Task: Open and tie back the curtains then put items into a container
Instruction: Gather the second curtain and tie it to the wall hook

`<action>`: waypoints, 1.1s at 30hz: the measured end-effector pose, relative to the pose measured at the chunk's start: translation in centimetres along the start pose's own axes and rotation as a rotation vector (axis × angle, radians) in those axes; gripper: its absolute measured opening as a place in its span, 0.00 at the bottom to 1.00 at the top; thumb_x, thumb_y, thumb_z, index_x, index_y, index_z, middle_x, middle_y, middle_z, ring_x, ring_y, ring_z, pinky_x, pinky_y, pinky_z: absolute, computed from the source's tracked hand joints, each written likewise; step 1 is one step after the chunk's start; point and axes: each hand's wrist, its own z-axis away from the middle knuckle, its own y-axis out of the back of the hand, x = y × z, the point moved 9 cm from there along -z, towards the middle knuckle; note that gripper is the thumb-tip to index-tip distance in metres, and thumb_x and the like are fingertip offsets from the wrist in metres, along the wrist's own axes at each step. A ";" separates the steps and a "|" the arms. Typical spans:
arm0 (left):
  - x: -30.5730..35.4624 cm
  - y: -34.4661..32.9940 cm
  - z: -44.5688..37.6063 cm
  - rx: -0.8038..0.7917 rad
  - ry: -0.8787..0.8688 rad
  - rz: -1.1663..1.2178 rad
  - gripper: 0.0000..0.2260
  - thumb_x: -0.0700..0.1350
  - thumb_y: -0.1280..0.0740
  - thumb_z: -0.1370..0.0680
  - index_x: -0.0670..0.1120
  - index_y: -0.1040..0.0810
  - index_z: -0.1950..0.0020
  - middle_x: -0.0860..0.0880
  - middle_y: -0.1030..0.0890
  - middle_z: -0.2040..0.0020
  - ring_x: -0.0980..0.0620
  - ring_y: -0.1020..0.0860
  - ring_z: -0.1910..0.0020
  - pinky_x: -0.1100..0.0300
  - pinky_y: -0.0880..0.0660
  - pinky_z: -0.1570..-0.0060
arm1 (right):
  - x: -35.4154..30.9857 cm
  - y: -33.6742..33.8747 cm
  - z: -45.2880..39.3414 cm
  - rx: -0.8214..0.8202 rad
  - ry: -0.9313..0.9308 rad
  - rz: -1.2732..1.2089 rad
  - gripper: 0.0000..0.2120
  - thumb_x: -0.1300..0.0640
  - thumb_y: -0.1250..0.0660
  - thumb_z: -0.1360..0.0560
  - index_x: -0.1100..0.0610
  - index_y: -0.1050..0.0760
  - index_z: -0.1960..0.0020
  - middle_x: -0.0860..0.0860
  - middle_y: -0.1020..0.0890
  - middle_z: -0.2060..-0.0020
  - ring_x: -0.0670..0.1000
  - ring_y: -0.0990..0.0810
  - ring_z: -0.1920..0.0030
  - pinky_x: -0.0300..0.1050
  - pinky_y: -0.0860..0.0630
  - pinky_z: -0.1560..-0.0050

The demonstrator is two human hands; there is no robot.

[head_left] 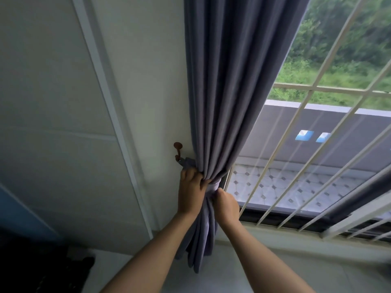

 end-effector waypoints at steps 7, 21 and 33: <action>-0.1 -0.2 0.6 -0.067 0.004 0.025 0.11 0.49 0.29 0.26 0.45 0.22 0.49 0.50 0.24 0.46 0.53 0.29 0.45 0.64 0.28 0.49 | 2.3 -2.1 1.8 0.055 0.003 -0.051 0.09 0.56 0.42 0.21 0.58 0.32 0.59 0.55 0.20 0.61 0.57 0.27 0.64 0.47 0.38 0.68; -5.1 -4.3 5.3 -0.277 0.306 -0.139 0.16 0.58 0.30 0.30 0.46 0.23 0.54 0.47 0.22 0.55 0.48 0.24 0.54 0.57 0.26 0.61 | 1.9 -1.6 0.6 -0.002 0.065 0.003 0.11 0.51 0.44 0.21 0.55 0.26 0.52 0.51 0.19 0.56 0.56 0.21 0.55 0.48 0.29 0.64; -6.9 -7.3 5.2 -0.421 0.483 -0.019 0.10 0.45 0.37 0.21 0.42 0.22 0.44 0.44 0.19 0.48 0.45 0.22 0.48 0.61 0.31 0.53 | 2.5 -3.5 1.2 -0.037 0.058 -0.049 0.04 0.59 0.45 0.20 0.57 0.32 0.47 0.56 0.19 0.58 0.61 0.22 0.58 0.50 0.31 0.65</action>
